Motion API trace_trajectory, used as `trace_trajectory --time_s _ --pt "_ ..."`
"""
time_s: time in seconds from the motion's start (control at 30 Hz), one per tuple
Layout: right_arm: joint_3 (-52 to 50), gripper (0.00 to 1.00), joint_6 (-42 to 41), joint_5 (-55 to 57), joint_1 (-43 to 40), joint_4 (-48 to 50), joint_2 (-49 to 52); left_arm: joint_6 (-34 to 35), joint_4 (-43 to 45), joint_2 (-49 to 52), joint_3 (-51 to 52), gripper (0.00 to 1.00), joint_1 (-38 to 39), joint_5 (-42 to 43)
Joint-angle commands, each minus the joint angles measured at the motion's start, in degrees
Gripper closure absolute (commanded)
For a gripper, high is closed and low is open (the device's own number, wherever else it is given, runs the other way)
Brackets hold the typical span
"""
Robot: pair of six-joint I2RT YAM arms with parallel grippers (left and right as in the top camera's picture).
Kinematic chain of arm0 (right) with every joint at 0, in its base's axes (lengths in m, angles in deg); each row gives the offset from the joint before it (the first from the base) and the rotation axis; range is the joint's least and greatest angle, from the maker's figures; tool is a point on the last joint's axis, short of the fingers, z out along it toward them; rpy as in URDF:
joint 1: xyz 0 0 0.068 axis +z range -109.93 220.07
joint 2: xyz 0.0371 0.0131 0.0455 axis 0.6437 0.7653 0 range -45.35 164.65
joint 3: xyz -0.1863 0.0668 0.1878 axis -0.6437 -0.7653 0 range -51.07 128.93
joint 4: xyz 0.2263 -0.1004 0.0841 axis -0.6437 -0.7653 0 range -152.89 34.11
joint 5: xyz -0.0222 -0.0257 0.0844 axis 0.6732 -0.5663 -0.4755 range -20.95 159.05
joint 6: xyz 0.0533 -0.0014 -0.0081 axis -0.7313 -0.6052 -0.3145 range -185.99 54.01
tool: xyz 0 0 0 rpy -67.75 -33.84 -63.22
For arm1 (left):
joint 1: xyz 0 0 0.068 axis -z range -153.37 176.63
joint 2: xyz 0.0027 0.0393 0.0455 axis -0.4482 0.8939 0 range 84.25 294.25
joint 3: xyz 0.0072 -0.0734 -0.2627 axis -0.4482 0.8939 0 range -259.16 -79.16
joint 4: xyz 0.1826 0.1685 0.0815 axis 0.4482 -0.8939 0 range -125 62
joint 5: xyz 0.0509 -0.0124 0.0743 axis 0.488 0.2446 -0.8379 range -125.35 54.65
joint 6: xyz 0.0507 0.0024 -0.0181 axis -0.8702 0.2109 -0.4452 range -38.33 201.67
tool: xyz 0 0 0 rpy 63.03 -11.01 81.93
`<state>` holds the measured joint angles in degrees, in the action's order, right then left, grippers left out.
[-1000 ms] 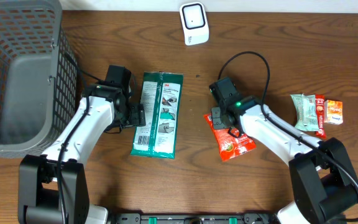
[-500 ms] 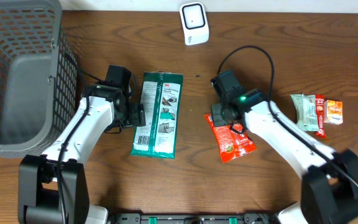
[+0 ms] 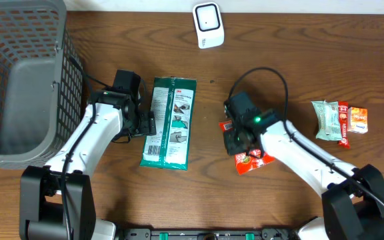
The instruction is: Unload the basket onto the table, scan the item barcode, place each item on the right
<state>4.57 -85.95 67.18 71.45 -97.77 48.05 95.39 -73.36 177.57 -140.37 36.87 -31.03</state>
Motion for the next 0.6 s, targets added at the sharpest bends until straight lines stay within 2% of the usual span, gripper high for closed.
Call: trace_trajectory --time_s 0.0,0.2,0.3,0.33,0.47,0.57 --pt "-3.9 0.93 -1.0 -0.4 0.7 2.7 0.7 0.2 -0.2 -0.1 -0.2 0.13 0.0 -0.5" --pt "-1.9 0.98 -0.7 -0.8 0.4 1.5 0.3 0.2 -0.2 -0.1 -0.2 0.13 0.0 -0.5" --pt "4.7 0.93 2.8 -2.2 -0.3 -3.8 -0.2 0.2 -0.2 -0.1 -0.2 0.14 0.0 -0.5" --pt "6.9 0.89 3.6 -2.1 -0.5 -5.8 -0.2 0.2 -0.2 -0.1 -0.2 0.14 0.0 -0.5" --pt "15.2 0.6 6.8 -2.1 -2.3 -14.6 -0.2 0.2 -0.2 -0.1 -0.2 0.14 0.0 -0.5" --pt "18.5 0.34 10.3 -2.1 -4.5 -19.7 -0.2 0.1 -0.2 -0.1 -0.2 0.14 0.0 -0.5"
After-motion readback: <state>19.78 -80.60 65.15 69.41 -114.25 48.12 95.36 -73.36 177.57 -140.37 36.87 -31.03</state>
